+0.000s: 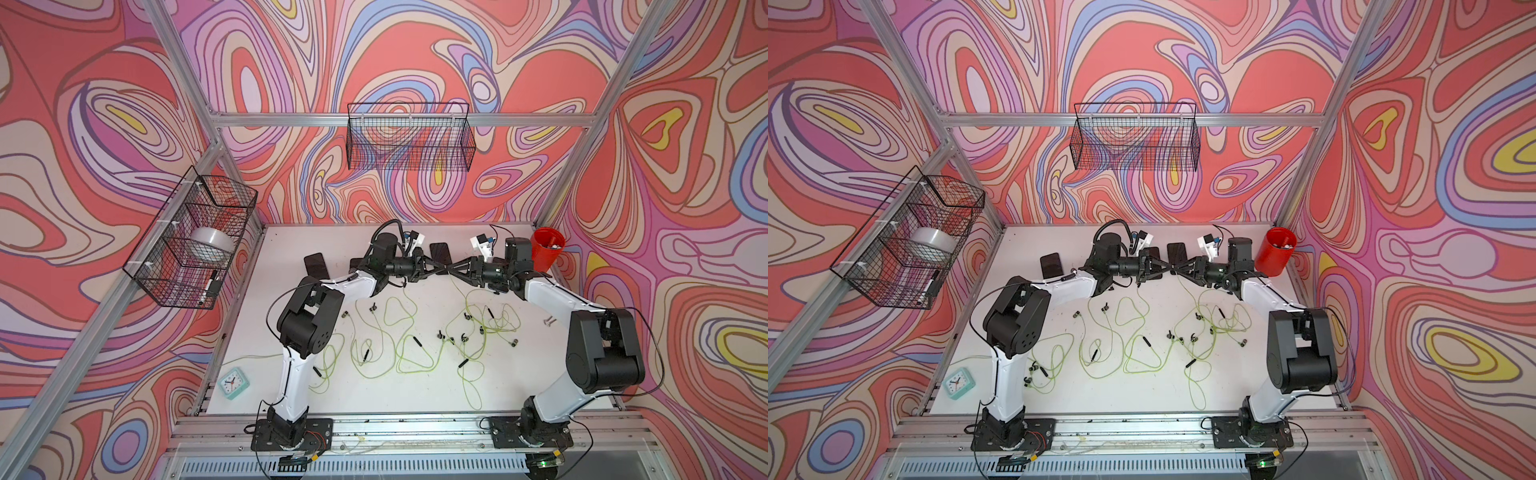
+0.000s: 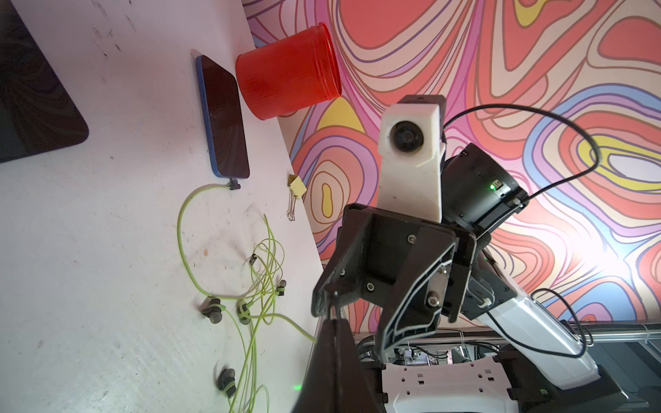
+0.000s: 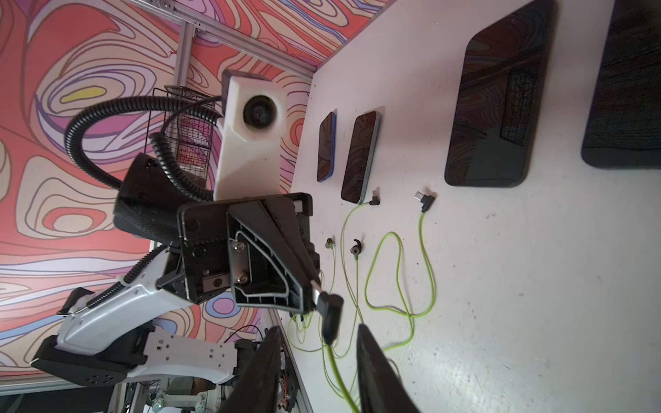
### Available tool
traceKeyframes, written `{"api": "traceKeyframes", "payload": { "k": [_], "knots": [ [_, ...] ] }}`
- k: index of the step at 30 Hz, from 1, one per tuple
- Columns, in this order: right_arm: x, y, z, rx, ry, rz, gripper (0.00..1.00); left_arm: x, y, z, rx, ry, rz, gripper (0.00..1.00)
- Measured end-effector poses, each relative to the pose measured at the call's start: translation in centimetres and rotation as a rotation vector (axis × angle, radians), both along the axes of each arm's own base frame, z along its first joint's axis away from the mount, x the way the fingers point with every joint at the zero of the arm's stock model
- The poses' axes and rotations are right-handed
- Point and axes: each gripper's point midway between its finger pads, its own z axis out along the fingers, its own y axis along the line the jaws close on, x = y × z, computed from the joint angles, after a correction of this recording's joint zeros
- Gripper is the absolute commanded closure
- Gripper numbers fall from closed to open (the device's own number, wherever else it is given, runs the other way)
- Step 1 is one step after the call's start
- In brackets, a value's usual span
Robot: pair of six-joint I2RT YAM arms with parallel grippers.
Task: Plug wired earphones into phones
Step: Pick up the wired earphone from the center of the board.
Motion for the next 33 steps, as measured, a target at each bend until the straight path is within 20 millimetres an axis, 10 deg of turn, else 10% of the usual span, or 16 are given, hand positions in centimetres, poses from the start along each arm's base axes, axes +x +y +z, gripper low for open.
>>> {"api": "traceKeyframes", "payload": {
  "k": [33],
  "knots": [
    [0.97,0.33,0.81,0.072,-0.001,0.0,0.78,0.06,-0.1,0.61,-0.042,-0.007,-0.006,1.0]
  ]
}}
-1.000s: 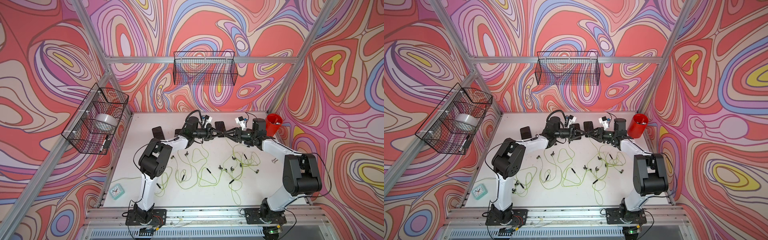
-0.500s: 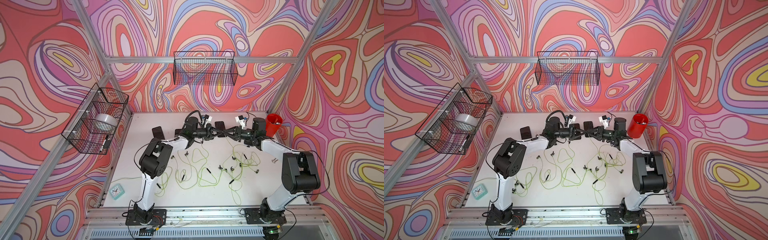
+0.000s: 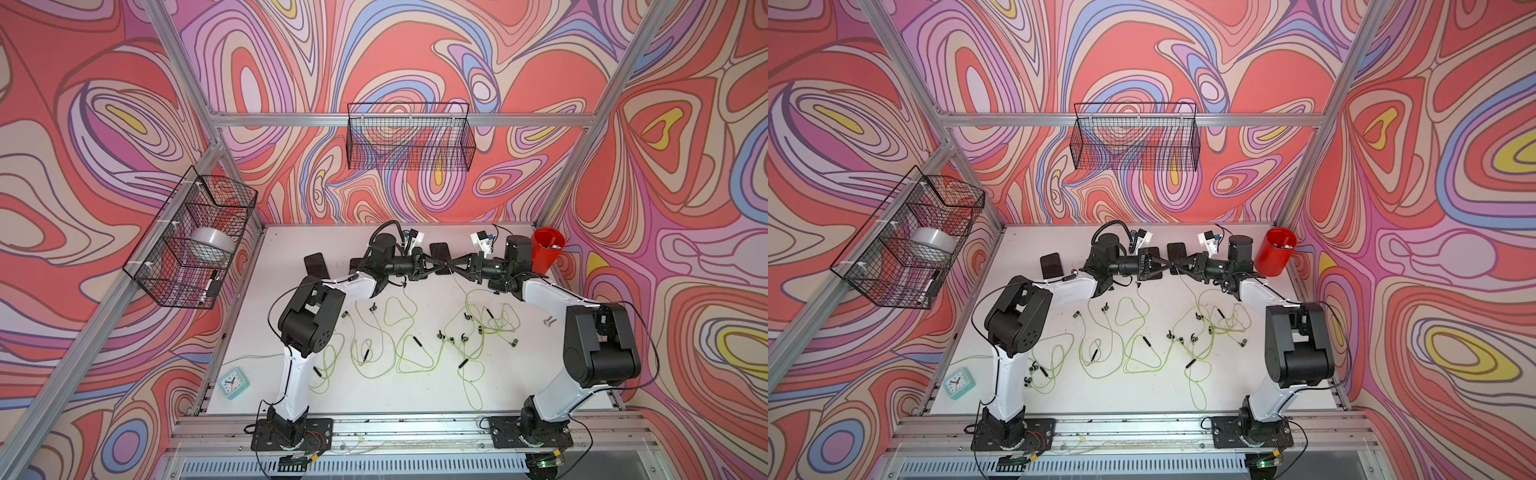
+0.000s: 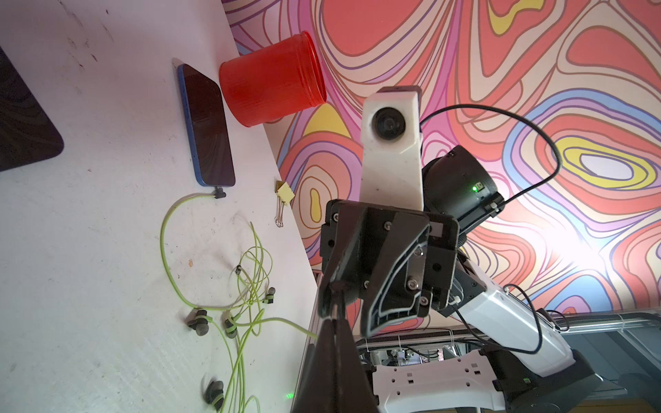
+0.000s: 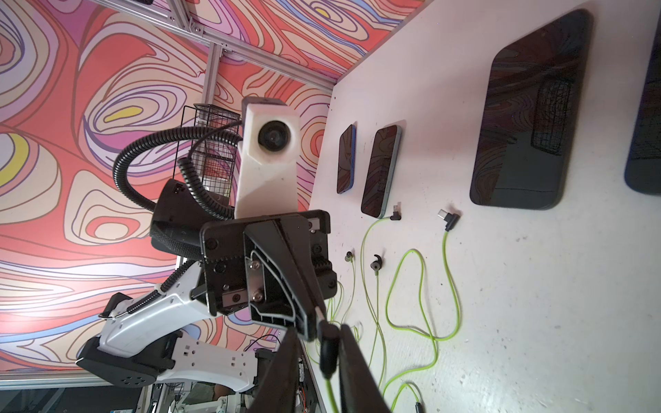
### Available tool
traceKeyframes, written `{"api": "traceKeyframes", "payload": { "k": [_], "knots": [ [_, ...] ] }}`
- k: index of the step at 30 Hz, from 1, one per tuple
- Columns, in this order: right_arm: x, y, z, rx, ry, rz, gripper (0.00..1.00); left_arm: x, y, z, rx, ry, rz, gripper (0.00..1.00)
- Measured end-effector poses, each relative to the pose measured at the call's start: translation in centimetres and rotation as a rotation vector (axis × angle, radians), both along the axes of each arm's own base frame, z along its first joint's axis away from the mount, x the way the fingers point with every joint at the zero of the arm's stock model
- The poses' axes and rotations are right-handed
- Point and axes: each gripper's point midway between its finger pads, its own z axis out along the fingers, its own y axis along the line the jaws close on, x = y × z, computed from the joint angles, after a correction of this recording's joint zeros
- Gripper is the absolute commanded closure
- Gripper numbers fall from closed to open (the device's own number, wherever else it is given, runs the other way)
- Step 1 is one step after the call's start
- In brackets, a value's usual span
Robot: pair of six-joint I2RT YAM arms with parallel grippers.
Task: Plug wired earphones into phones
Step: Pick up the wired earphone from the center of the board.
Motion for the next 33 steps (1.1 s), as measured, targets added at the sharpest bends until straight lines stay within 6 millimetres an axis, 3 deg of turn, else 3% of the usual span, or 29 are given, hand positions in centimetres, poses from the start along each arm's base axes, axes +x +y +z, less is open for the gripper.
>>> {"api": "traceKeyframes", "payload": {
  "k": [9,21,25,29,33],
  "knots": [
    [-0.2,0.0,-0.3,-0.005,0.003,0.007,0.79,0.0,0.0,0.0,0.002,-0.001,-0.001,1.0],
    [-0.2,0.0,-0.6,-0.014,0.005,0.007,0.95,-0.2,0.0,-0.1,0.006,-0.012,-0.01,0.99],
    [-0.3,-0.1,-0.9,-0.027,0.003,0.009,0.96,-0.2,0.0,-0.5,0.019,-0.017,-0.01,0.59],
    [-0.5,-0.4,-1.6,-0.076,0.0,-0.009,0.97,0.6,0.3,-1.6,0.082,0.003,0.019,0.38],
    [-0.3,-1.3,-2.0,-0.165,-0.019,-0.073,0.98,3.5,1.0,-1.7,0.209,-0.002,0.125,0.32]
  ]
}}
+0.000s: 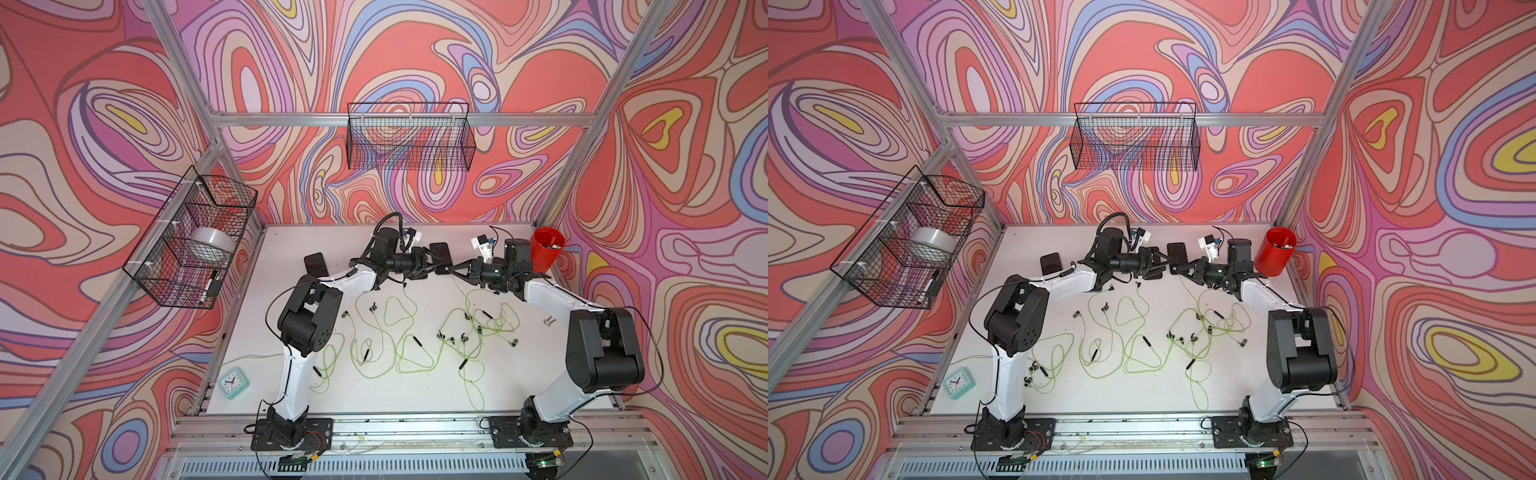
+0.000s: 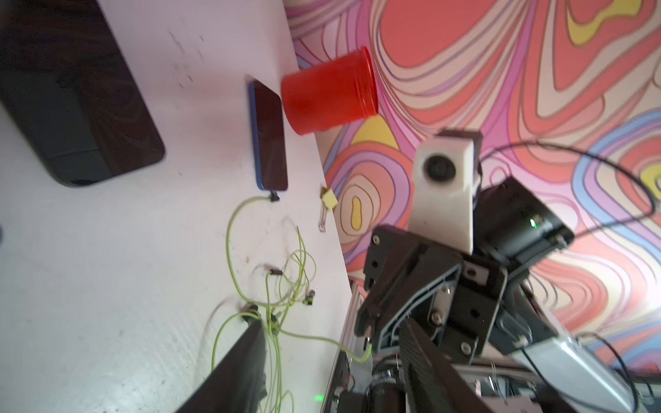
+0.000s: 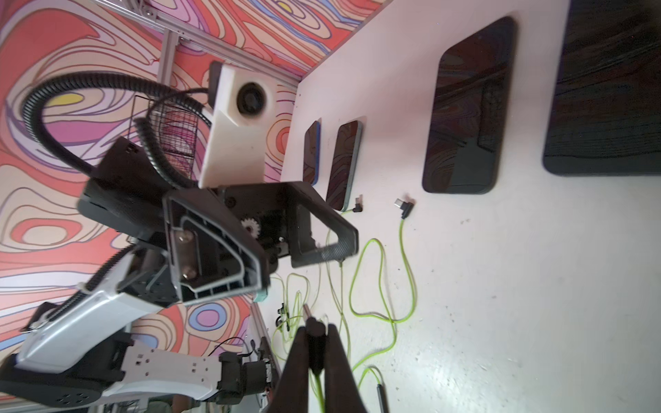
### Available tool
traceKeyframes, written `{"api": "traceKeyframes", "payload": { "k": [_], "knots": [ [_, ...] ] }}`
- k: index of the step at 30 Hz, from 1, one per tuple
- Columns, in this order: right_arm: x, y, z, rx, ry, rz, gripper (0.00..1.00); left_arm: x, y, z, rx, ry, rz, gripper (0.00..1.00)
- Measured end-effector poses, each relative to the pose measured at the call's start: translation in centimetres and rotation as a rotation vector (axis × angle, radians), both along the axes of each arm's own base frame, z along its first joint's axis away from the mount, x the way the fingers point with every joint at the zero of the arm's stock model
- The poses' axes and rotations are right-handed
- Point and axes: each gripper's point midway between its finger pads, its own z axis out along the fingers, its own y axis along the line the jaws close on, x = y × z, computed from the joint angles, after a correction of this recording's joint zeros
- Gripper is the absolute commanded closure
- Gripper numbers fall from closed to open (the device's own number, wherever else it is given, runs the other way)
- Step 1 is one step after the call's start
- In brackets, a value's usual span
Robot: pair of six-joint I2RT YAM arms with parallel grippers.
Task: Plug wired earphones into phones
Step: Pick up the wired earphone from the center of the board.
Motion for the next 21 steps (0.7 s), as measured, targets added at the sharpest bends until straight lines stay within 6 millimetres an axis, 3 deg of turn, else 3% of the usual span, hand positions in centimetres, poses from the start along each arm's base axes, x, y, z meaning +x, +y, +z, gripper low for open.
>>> {"api": "traceKeyframes", "payload": {
  "k": [5,8,10,14,18,21],
  "knots": [
    [2.4,-2.1,-0.3,-0.118,-0.064,-0.154,0.98,5.6,0.7,2.3,0.154,-0.103,0.173,0.25],
    [5.0,-3.5,-1.5,-0.158,-0.094,-0.264,0.98,8.2,0.6,1.6,0.22,-0.126,0.236,0.19],
    [6.8,-4.4,-3.4,-0.175,-0.083,-0.333,0.98,9.6,0.4,-0.1,0.261,-0.122,0.261,0.17],
    [10.1,-5.8,-8.5,-0.205,-0.002,-0.432,0.98,11.3,-0.1,-5.7,0.354,-0.082,0.294,0.11],
    [12.4,-6.8,-11.9,-0.233,0.043,-0.494,0.98,11.1,-0.5,-10.9,0.447,-0.046,0.301,0.1],
    [13.4,-7.3,-12.9,-0.242,0.055,-0.517,0.98,11.3,-1.5,-11.6,0.473,-0.071,0.302,0.11]
  ]
}}
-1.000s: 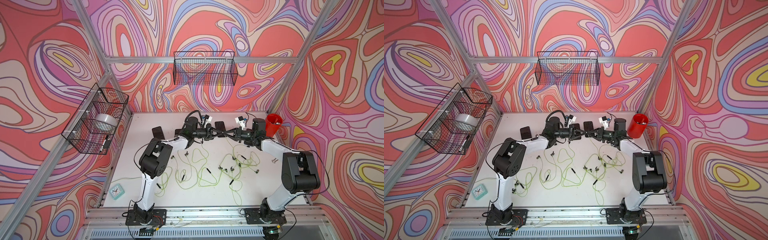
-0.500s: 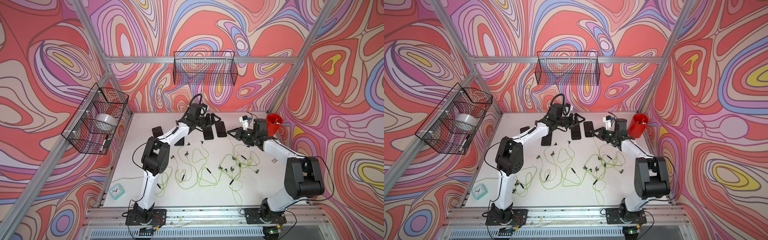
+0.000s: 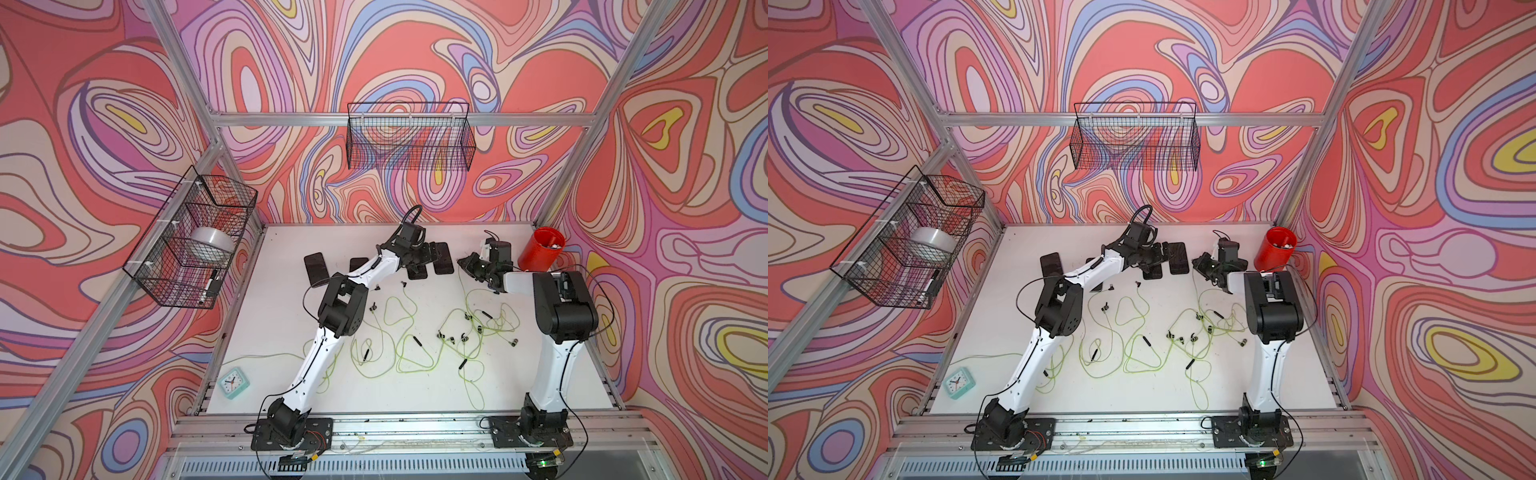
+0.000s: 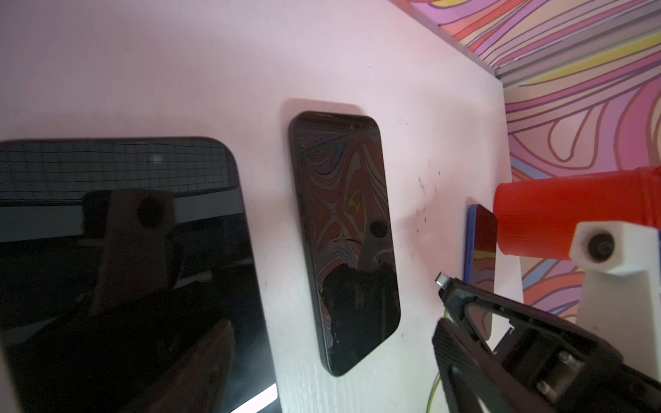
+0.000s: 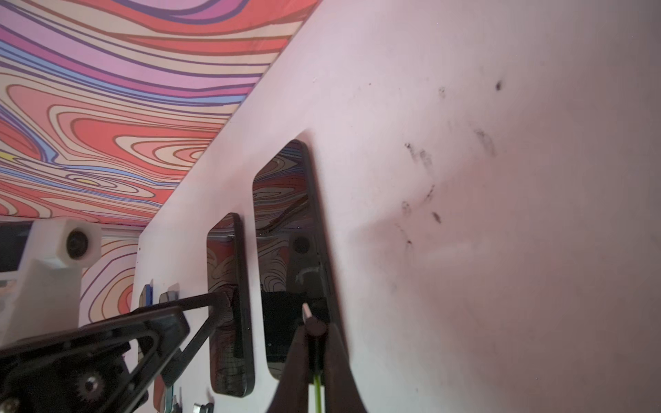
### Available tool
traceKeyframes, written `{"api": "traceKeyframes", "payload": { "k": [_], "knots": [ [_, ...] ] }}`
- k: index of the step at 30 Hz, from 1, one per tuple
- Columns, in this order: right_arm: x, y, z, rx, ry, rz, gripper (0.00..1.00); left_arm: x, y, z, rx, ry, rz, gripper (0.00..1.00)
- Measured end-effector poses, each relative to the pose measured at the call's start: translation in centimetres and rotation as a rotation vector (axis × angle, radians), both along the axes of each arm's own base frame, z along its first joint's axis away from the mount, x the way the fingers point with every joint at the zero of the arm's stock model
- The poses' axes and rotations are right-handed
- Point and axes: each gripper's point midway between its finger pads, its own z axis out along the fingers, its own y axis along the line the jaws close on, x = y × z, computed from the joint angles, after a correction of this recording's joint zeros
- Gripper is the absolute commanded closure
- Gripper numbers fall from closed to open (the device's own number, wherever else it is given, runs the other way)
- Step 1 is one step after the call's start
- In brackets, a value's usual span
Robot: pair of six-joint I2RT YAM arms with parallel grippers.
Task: Plug wired earphones into phones
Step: Pick up the wired earphone from the center of the board, then adjust the phone at the center of the board.
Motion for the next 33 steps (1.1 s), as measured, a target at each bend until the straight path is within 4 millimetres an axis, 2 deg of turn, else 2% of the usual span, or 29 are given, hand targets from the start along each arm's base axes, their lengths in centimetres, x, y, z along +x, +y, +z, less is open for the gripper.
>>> {"api": "traceKeyframes", "payload": {
  "k": [7,12,16,20,27,33],
  "knots": [
    [2.1,-0.1,-1.3,0.0,0.004,-0.01,0.98,0.7,-2.6,2.7,0.005,-0.104,0.001,0.13],
    [2.1,0.2,-2.7,0.013,0.029,0.005,0.98,0.6,-2.8,1.5,0.063,-0.115,0.013,0.14],
    [1.9,0.4,-2.8,0.018,0.031,0.018,0.98,0.6,-1.4,0.2,0.18,-0.134,0.035,0.08],
    [1.4,0.6,-2.8,0.019,0.027,0.032,0.98,0.8,0.9,-0.5,0.329,-0.165,0.067,0.0],
    [1.2,0.9,-2.7,0.028,0.028,0.049,0.98,0.9,3.8,-1.1,0.496,-0.182,0.101,0.0],
    [1.0,1.2,-2.8,0.036,0.031,0.069,0.98,1.1,4.6,-0.8,0.55,-0.2,0.111,0.0]
  ]
}}
